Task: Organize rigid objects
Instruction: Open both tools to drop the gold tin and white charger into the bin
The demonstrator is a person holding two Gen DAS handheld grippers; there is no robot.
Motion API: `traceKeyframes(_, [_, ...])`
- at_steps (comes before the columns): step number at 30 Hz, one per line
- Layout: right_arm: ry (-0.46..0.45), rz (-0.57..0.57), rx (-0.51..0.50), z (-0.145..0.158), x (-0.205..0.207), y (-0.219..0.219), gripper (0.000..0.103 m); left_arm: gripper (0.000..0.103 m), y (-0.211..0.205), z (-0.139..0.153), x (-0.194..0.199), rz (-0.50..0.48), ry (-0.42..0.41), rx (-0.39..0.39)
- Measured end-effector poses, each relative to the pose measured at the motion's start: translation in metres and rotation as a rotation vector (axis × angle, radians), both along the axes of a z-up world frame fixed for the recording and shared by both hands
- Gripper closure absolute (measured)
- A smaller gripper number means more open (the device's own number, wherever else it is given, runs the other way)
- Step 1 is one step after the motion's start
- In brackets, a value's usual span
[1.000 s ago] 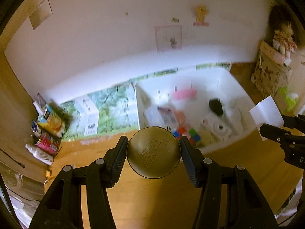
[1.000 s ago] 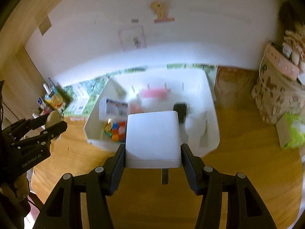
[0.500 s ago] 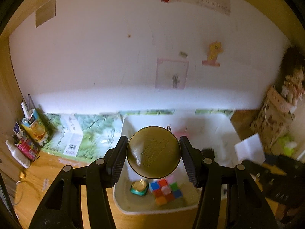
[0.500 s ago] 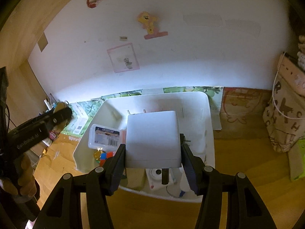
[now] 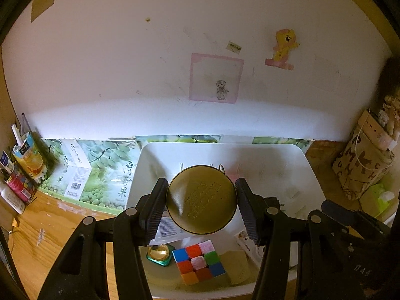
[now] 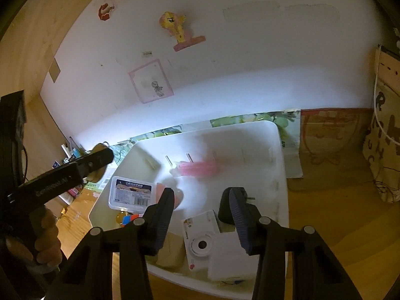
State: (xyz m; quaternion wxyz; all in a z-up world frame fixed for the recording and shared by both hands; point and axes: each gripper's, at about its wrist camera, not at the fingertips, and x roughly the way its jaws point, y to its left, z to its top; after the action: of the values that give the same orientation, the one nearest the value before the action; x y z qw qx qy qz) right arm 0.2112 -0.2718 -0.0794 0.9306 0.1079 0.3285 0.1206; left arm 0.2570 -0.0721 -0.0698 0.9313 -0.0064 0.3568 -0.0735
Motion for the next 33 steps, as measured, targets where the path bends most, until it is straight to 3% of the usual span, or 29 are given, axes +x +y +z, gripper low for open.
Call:
traceKeyframes(6, [0.015, 0.015, 0.005, -0.004, 0.003, 0.000, 0.057, 0.043, -0.005, 0.000, 0.003, 0.001, 0.025, 0.022])
traceKeyframes(11, [0.033, 0.028, 0.026, -0.006, 0.004, -0.003, 0.057, 0.022, -0.007, 0.004, -0.001, -0.004, 0.024, 0.042])
traceKeyframes(16, [0.049, 0.033, 0.031, -0.007, 0.002, -0.005, 0.056, 0.021, -0.011, 0.006, -0.006, -0.022, 0.065, 0.084])
traceKeyframes(25, [-0.010, -0.005, 0.057, 0.016, -0.021, -0.010, 0.034, 0.021, -0.008, 0.038, -0.034, -0.040, -0.001, 0.121])
traceKeyframes(33, [-0.104, -0.115, 0.069, 0.048, -0.072, -0.018, 0.022, 0.021, -0.001, 0.061, -0.070, -0.080, -0.051, 0.112])
